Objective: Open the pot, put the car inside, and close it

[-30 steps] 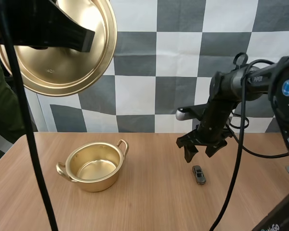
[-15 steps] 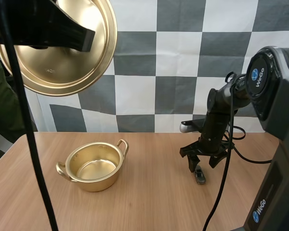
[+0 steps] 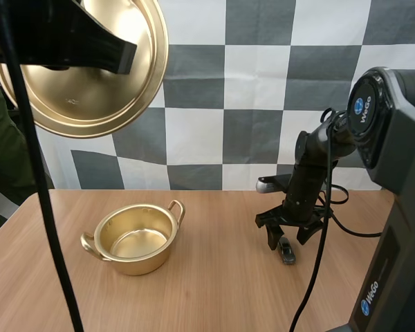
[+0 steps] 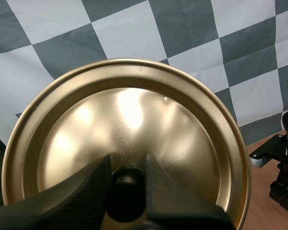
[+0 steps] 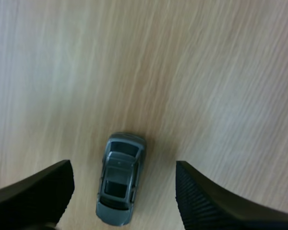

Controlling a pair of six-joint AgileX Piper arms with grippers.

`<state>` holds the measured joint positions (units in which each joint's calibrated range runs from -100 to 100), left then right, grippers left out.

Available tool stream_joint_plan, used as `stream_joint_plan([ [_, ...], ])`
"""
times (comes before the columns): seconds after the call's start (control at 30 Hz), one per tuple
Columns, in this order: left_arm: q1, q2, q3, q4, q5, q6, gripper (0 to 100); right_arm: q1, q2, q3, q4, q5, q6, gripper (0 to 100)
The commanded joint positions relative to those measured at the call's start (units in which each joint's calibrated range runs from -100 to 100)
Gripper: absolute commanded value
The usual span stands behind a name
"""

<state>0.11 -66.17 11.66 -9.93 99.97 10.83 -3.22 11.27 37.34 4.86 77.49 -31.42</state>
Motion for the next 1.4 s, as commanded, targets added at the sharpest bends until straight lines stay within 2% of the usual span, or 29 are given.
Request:
stream_joint_plan([
  [0.0, 0.05, 0.0, -0.1, 0.0, 0.0, 0.0, 0, 0.0, 0.5, 0.1, 0.0, 0.0, -0.1, 100],
  [0.4, 0.05, 0.0, -0.1, 0.0, 0.0, 0.1, 0, 0.0, 3.4, 0.1, 0.0, -3.0, -1.4, 100],
  [0.43, 0.05, 0.0, -0.1, 0.0, 0.0, 0.1, 0, 0.0, 3.4, 0.1, 0.0, -3.0, -1.4, 93],
  [0.5, 0.05, 0.0, -0.1, 0.0, 0.0, 0.1, 0, 0.0, 3.4, 0.1, 0.0, -3.0, -1.2, 45],
  [0.53, 0.05, 0.0, -0.1, 0.0, 0.0, 0.1, 0, 0.0, 3.4, 0.1, 0.0, -3.0, -1.0, 12],
  [0.57, 0.05, 0.0, -0.1, 0.0, 0.0, 0.1, 0, 0.0, 3.4, 0.1, 0.0, -3.0, -1.0, 0],
  [0.83, 0.05, 0.0, -0.1, 0.0, 0.0, 0.1, 0, 0.0, 3.2, -0.1, 0.1, -2.8, -1.0, 0],
  [0.93, 0.05, 0.0, -0.1, 0.0, 0.0, 0.1, 0, 0.0, 1.3, -2.8, 2.5, 1.3, -1.6, 0],
  [1.2, 0.05, -2.8, -0.1, 2.7, 0.0, -0.2, 0, 0.0, -14.0, -16.4, 19.7, 22.2, -12.2, 0],
  [1.37, 0.05, -8.4, -0.1, 7.3, 0.0, -0.3, 0, 0.0, -21.6, -20.3, 29.3, 22.5, -20.4, 0],
])
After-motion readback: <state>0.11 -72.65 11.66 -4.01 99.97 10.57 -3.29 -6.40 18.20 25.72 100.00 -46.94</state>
